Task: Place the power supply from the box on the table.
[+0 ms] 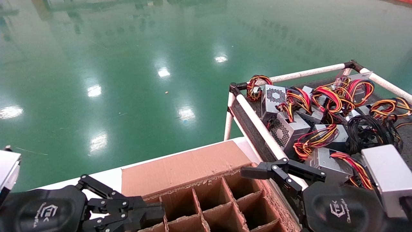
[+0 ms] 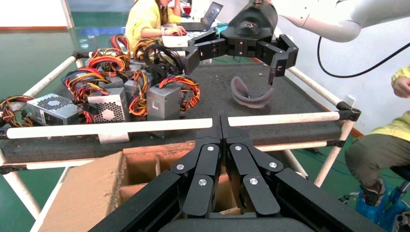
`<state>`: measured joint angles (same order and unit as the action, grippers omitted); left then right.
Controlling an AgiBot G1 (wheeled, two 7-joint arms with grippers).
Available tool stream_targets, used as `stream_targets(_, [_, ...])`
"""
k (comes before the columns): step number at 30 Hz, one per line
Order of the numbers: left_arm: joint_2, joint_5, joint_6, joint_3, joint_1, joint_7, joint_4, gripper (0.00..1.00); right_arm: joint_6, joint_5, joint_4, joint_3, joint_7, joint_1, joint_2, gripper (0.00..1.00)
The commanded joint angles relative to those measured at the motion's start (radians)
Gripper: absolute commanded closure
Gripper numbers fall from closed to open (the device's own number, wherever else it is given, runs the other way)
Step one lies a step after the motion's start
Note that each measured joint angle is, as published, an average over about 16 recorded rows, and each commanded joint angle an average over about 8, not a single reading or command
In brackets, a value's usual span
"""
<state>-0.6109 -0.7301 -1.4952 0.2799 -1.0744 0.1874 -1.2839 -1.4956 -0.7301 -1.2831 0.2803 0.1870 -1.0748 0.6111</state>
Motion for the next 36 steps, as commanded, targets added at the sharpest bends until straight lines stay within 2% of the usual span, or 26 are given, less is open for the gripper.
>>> stream_targets(1, [0.000, 0.000, 0.000, 0.000, 0.000, 0.000, 0.000, 0.75, 0.000, 0.000, 0.000, 0.000, 0.000, 0.000, 0.000, 0.00])
stream_targets(6, [0.000, 0.000, 0.000, 0.000, 0.000, 0.000, 0.000, 0.12, 0.000, 0.000, 0.000, 0.000, 0.000, 0.000, 0.000, 0.00])
stream_targets(8, [0.000, 0.000, 0.000, 0.000, 0.000, 0.000, 0.000, 0.00, -0.001, -0.005, 0.000, 0.003, -0.001, 0.002, 0.000, 0.00])
stream_targets(15, [0.000, 0.000, 0.000, 0.001, 0.000, 0.000, 0.001, 0.00, 0.012, -0.099, 0.010, 0.047, 0.011, 0.007, -0.004, 0.00])
stream_targets(23, [0.000, 0.001, 0.000, 0.001, -0.001, -0.001, 0.001, 0.00, 0.032, -0.234, 0.002, 0.129, 0.121, -0.032, 0.016, 0.00])
stream_targets(32, [0.000, 0.001, 0.000, 0.002, -0.001, -0.001, 0.001, 0.00, 0.008, -0.344, 0.006, 0.203, 0.160, -0.102, 0.086, 0.00])
stream_targets(36, [0.001, 0.001, 0.000, 0.002, -0.001, -0.001, 0.001, 0.00, -0.025, -0.421, 0.015, 0.257, 0.233, -0.149, 0.108, 0.00])
